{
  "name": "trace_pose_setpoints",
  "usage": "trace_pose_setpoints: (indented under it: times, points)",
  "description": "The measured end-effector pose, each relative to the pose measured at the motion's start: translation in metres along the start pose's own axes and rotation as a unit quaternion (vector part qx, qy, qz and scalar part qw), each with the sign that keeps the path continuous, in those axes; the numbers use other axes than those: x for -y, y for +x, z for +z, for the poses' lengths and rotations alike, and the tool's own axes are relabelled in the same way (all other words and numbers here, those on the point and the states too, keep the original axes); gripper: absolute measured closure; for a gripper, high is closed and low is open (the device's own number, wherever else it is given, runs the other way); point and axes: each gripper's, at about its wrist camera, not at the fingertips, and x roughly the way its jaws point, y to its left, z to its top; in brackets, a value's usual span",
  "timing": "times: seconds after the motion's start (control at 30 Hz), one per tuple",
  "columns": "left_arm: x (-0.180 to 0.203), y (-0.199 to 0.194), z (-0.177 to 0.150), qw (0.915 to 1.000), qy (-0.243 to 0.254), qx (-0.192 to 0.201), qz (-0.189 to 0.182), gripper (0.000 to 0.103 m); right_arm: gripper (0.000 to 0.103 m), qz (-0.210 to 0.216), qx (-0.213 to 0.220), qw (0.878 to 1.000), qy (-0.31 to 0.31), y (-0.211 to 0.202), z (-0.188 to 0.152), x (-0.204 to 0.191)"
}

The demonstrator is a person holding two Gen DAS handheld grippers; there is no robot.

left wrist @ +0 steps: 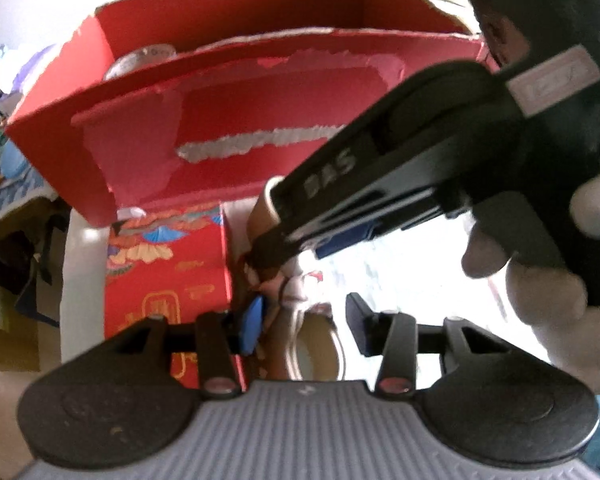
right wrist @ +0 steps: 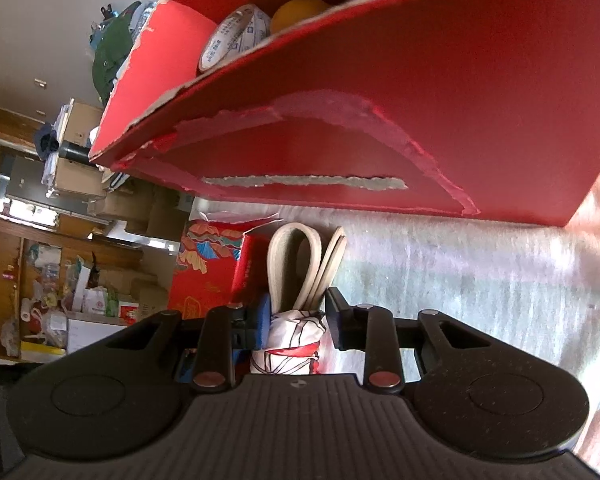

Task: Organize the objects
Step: 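Lift the shoe and carry it with the right gripper over the box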

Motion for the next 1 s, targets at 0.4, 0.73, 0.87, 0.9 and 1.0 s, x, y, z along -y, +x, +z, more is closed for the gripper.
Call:
trace_pose_setpoints:
  times: [0.4,0.73,0.87,0.9,1.0]
  points:
    - [0.016,0.003,0.006,0.9998,0.015,-0.010,0.002,0.067,0.078,0.022,-0.001,0.999,0.040,-0.027,-0.001,0.030]
    - [0.047,-0.003,0.017,0.9980,0.051,-0.004,-0.038,0.071,0.078,0.017,0.030,0.997,0.069,-0.073,-0.012,0.067]
    - [0.069,-0.007,0.023,0.9948,0.087,0.004,-0.053,0.073,0.078,0.009,0.056,0.995,0.082,-0.099,-0.021,0.078]
    - [0.075,-0.009,0.026,0.9937,0.095,0.007,-0.059,0.074,0.078,0.006,0.062,0.994,0.086,-0.105,-0.023,0.082]
    - [0.091,-0.016,0.033,0.9898,0.119,0.019,-0.077,0.077,0.078,-0.001,0.084,0.992,0.097,-0.125,-0.026,0.090]
